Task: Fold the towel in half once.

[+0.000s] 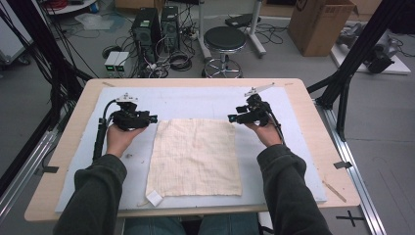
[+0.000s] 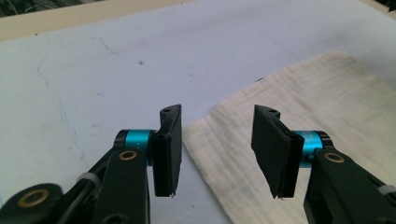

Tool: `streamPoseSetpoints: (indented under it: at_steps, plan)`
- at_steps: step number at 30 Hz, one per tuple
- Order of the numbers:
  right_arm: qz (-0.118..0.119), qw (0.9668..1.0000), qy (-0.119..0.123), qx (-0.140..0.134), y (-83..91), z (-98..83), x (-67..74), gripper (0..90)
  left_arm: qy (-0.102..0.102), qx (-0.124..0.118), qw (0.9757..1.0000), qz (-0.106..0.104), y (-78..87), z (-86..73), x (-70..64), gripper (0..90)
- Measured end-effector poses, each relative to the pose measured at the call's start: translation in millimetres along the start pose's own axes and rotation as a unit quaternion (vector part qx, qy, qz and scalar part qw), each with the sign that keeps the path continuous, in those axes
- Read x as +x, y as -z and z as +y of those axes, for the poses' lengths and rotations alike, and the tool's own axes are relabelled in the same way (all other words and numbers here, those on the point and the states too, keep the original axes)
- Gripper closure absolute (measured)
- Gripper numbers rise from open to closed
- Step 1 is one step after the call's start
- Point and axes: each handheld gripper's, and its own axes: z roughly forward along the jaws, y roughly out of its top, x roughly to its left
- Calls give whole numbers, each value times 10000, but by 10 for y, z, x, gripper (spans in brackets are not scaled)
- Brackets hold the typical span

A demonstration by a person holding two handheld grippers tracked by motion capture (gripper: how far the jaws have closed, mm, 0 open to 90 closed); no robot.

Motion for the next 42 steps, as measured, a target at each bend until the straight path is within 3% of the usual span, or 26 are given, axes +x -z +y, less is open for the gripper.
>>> streamPoseSetpoints:
  at_steps: [8,18,20,25,29,32,34,38,42]
  plan:
    - [-110,9991,-260,324,-220,-107,-158,509,201,183,9995,168,-290,-101,57,569]
    - [-276,9949,-508,824,-457,-231,-255,579,351,339,9981,371,-456,-179,82,605]
    - [-288,9951,-486,809,-471,-241,-256,589,370,391,9979,368,-490,-191,76,618]
    - [-330,9946,-548,822,-456,-246,-266,621,307,415,9971,551,-507,-187,44,647]
    - [-463,9942,-387,893,-470,-230,-235,662,176,446,9958,779,-519,-183,3,709]
    - [-404,9943,-355,924,-488,-220,-200,792,171,447,9965,682,-530,-183,-19,833]
    - [-329,9945,-302,946,-503,-211,-179,841,182,437,9967,661,-535,-183,-34,867]
    - [-191,9946,-256,984,-487,-199,-167,860,220,503,9971,533,-493,-175,2,875]
    - [-124,9961,-242,834,-429,-163,-160,863,191,366,9981,458,-425,-139,9,875]
